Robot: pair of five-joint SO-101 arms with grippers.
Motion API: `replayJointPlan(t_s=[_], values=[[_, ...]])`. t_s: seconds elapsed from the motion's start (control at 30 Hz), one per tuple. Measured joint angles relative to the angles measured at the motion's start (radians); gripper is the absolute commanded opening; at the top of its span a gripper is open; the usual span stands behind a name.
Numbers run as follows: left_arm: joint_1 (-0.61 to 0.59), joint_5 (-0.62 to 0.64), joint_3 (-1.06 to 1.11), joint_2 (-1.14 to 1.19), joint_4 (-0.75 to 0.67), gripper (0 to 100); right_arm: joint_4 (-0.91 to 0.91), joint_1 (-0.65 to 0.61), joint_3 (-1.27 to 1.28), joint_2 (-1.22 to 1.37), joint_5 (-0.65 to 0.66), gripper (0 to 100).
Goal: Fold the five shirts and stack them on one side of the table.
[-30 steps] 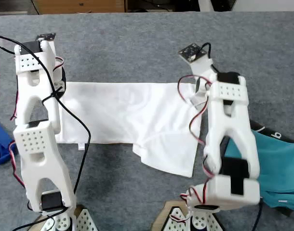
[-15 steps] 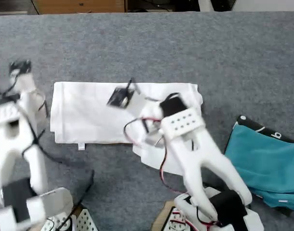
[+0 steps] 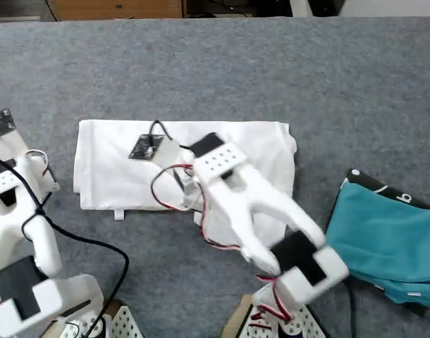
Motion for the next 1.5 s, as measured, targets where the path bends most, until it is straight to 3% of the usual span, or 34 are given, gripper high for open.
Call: replayJointPlan(t_s=[0.17,0.37,1.5], values=[[-0.044,0.018,-0.084,0.092,0.000,2,0.000,-0.046,-0.043,0.092,0.000,14.7],[-0.046,0.018,-0.098,0.106,0.000,2,-0.043,-0.040,-0.068,0.155,0.000,4.3],[-0.046,0.018,-0.101,0.106,0.012,2,0.035,-0.020,-0.370,0.252,0.017,4.4]])
